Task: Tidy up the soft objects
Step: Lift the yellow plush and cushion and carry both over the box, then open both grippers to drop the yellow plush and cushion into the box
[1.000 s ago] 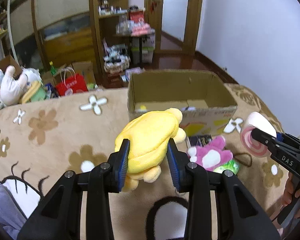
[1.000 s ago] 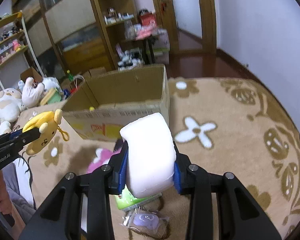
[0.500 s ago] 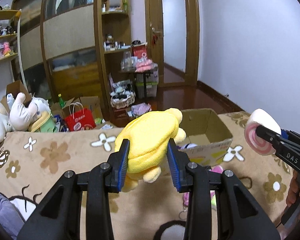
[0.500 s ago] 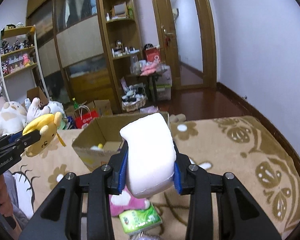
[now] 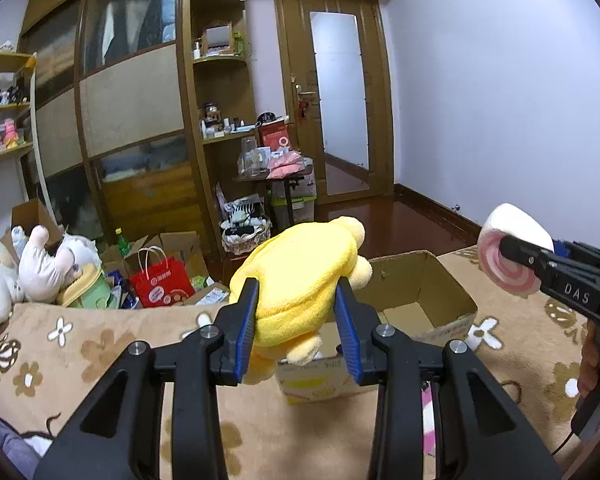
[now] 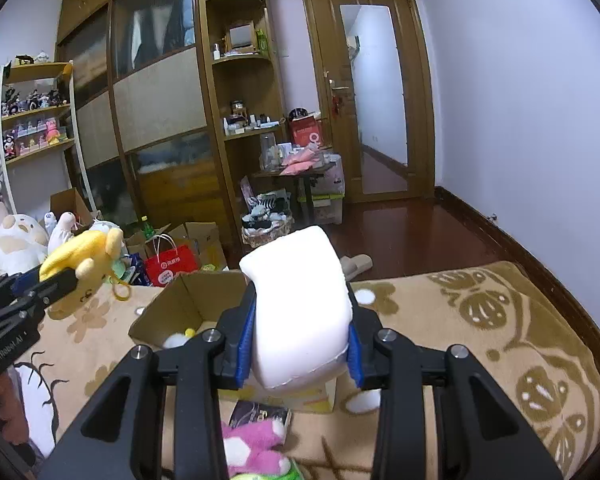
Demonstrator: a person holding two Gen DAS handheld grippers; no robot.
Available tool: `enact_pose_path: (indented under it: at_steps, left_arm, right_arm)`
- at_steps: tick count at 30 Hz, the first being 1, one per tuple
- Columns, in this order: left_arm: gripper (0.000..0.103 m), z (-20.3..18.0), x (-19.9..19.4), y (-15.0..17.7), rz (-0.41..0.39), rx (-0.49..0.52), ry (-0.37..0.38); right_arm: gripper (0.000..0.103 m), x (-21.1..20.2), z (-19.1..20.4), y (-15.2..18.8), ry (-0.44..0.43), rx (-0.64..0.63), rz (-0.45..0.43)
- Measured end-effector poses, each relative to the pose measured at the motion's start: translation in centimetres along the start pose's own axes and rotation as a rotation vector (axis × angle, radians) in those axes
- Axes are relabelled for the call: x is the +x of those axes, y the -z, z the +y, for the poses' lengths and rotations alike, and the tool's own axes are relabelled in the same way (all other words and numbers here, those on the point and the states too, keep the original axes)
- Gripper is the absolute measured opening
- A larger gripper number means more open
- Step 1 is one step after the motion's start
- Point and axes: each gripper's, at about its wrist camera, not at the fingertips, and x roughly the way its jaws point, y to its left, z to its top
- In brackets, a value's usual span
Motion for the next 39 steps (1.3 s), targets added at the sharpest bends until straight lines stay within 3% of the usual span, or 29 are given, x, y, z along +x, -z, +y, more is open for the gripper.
enact_pose_path:
  at_steps: [10, 21, 33, 39]
  left_arm:
    - [0.036, -1.5, 3.6, 0.0, -0.002, 0.054, 0.01]
    - [0.037, -1.4, 8.0, 1.0, 0.092, 0.05, 0.024]
    - [0.039, -0.1, 10.3, 2.2, 0.185, -0.011, 0.071]
    - [0.044, -0.3, 10.5, 2.4, 0.192, -0.002, 0.062]
  right_arm:
    - [0.04, 3.4, -0.1, -0.4, -0.021, -0.009, 0.024]
    - [0.042, 6.8, 0.0, 1.0, -0.066, 0.006, 0.064]
    - [0.044, 8.6, 0.6, 2.2, -0.074, 0.008, 0.101]
    - [0.048, 9.0, 0.8, 2.4, -0.084, 0.009, 0.114]
